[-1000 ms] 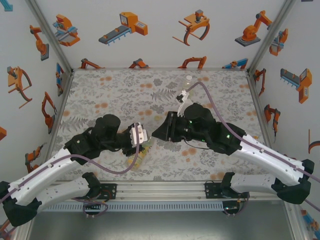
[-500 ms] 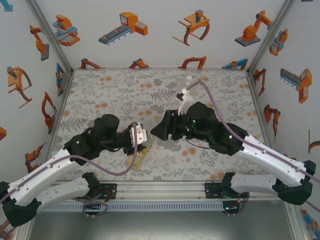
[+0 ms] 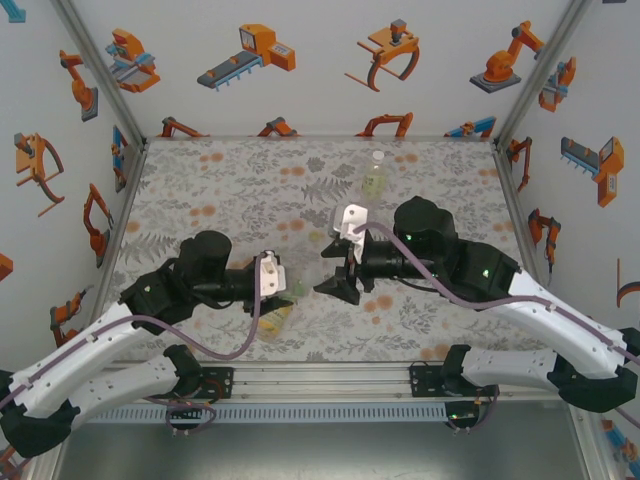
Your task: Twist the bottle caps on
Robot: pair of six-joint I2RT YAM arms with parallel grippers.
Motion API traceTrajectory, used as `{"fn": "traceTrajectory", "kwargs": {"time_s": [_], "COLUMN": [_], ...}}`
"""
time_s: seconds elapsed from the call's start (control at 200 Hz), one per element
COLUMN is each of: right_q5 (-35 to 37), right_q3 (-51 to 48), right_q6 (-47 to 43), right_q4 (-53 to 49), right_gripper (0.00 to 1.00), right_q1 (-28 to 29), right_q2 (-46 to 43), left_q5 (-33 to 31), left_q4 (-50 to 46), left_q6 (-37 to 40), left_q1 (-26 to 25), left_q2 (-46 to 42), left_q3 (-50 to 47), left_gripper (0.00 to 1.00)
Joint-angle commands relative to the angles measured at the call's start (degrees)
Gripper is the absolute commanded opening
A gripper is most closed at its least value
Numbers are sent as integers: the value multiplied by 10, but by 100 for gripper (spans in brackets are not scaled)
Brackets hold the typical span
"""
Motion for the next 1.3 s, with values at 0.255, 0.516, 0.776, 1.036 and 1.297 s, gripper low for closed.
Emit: {"fn": "traceTrajectory", "kwargs": {"time_s": [0.255,0.516,0.776,1.036,1.297], "right_q5": [-69,-61,-56,31,181], "right_q3": [-11,-18,-37,-81,-113], "right_q6": [-81,-74,-30,174,550], "right_q4": [18,30,66,124,113], "right_gripper": [48,44,36,13,0], "right_q1": [-1,0,0,0,-1], "right_q2": [9,18,15,-5,-10], "left_q5": [24,26,25,4,-45], "left_q4": [-8,-8,-8,-4,13], "left_q6": [9,9,7,8,5], "left_q1": [-2,-2,-2,-2,-2], "left_q2": [-4,-4,-3,-3,6], "left_q3": [5,6,5,4,-1], "left_gripper": [0,0,0,0,0]}}
